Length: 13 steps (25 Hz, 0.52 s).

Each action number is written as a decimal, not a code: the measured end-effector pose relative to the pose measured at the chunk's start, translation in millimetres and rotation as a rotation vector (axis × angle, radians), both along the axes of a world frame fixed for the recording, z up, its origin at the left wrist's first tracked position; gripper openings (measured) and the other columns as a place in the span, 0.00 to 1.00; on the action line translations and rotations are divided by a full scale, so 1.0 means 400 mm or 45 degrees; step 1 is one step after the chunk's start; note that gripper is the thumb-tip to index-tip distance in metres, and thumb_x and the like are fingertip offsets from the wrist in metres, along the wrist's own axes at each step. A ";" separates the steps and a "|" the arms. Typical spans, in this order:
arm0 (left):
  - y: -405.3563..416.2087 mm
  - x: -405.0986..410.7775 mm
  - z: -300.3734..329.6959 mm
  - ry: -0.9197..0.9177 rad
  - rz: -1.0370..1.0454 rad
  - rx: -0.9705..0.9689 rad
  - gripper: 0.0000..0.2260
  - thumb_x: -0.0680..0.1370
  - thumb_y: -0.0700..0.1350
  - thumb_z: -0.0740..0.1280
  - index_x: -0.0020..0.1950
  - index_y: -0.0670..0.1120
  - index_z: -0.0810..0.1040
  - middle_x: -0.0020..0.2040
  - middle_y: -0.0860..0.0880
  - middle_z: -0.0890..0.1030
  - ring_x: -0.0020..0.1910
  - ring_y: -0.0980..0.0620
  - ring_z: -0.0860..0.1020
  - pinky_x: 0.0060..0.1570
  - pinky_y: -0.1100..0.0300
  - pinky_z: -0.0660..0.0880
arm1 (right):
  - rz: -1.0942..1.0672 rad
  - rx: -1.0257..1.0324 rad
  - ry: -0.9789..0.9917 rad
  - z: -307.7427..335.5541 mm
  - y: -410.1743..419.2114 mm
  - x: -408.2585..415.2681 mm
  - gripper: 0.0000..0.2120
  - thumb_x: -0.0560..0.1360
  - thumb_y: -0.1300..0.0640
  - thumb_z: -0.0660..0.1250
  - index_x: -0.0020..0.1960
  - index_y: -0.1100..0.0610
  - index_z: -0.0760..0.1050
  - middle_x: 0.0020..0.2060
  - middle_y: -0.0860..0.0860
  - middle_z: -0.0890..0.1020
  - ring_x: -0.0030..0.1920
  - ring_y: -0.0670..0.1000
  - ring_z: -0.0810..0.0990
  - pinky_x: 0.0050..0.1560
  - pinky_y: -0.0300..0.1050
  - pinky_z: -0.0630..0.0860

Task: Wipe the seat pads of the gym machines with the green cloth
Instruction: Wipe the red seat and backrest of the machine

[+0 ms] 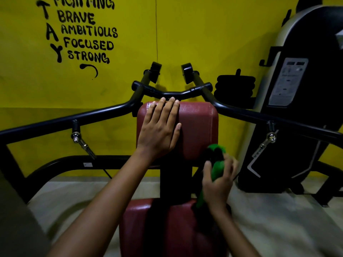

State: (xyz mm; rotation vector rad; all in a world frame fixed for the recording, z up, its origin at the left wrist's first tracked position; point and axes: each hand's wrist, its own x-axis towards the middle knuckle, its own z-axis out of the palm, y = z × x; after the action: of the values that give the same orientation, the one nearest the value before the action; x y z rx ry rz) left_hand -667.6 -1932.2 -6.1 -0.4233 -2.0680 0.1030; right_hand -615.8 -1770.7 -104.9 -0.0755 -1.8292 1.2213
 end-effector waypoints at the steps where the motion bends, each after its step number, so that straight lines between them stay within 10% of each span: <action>1: 0.000 -0.001 0.000 -0.004 -0.007 0.004 0.26 0.80 0.52 0.51 0.74 0.39 0.64 0.72 0.40 0.67 0.72 0.41 0.64 0.71 0.46 0.58 | -0.005 0.008 -0.002 -0.032 -0.010 0.016 0.23 0.72 0.45 0.59 0.60 0.58 0.67 0.57 0.63 0.70 0.57 0.58 0.72 0.55 0.50 0.73; 13: -0.032 0.072 -0.074 -0.095 -0.155 0.226 0.25 0.81 0.49 0.56 0.75 0.40 0.61 0.76 0.43 0.61 0.76 0.44 0.57 0.74 0.47 0.54 | -0.231 1.169 0.269 0.195 0.052 -0.064 0.26 0.71 0.46 0.58 0.67 0.53 0.68 0.64 0.59 0.66 0.52 0.63 0.70 0.47 0.56 0.74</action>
State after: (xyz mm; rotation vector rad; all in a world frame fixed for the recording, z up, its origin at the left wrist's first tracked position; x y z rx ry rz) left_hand -638.7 -1944.8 -35.9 -0.4476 -2.0982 -0.1704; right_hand -641.3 -1749.7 -26.8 0.3786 -1.9707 0.1789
